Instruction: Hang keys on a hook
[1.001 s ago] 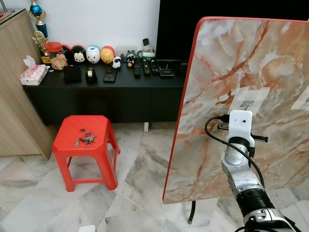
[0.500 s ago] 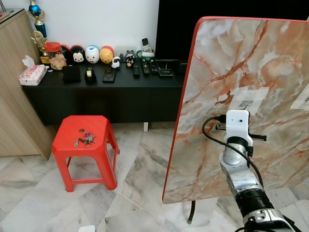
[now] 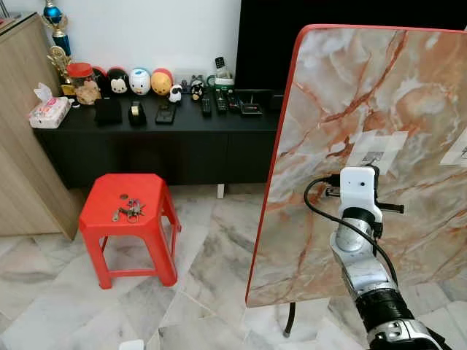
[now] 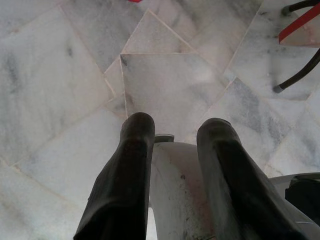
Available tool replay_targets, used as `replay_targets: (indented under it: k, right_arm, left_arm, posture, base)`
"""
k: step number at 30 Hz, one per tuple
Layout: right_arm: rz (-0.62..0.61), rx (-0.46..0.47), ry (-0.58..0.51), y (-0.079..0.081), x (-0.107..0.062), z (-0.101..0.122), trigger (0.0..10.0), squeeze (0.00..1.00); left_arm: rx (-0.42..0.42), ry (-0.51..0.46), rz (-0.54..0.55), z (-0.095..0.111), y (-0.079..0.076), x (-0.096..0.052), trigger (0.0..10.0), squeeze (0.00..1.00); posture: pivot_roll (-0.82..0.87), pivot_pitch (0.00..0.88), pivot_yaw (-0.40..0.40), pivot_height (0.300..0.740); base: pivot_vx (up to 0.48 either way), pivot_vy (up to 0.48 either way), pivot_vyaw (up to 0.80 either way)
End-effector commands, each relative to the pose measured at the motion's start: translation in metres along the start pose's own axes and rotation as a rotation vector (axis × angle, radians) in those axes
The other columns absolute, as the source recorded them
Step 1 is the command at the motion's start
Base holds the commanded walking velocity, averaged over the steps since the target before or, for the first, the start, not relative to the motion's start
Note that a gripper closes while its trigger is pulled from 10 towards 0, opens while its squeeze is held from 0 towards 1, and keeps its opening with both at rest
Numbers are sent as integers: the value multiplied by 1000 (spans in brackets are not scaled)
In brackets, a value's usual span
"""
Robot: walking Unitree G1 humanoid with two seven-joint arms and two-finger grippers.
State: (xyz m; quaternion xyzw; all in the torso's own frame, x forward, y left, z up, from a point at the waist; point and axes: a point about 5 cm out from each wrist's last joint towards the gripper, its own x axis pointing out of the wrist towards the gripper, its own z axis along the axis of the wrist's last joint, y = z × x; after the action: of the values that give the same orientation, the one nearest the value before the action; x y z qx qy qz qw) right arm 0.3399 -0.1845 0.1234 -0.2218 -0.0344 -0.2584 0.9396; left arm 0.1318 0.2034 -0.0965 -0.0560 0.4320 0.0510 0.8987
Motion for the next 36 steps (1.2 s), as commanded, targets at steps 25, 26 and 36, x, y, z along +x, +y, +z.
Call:
replay_targets:
  k: [25, 26, 36]
  right_arm:
    - [51, -96, 92, 4, -5, -17, 10000, 0]
    - [57, -105, 99, 5, -6, -18, 10000, 0]
    - [57, -127, 125, 2, -6, -22, 10000, 0]
  left_arm:
    - [12, 82, -46, -18, -8, -4, 10000, 0]
    - [12, 82, -46, -18, -8, -4, 10000, 0]
    - [14, 84, -47, -18, -8, -4, 10000, 0]
  posture:
    - [85, 0, -98, 740]
    - [86, 0, -99, 740]
    - [83, 0, -98, 740]
  base:
    - [0, 0, 0]
    - [0, 0, 0]
    - [0, 0, 0]
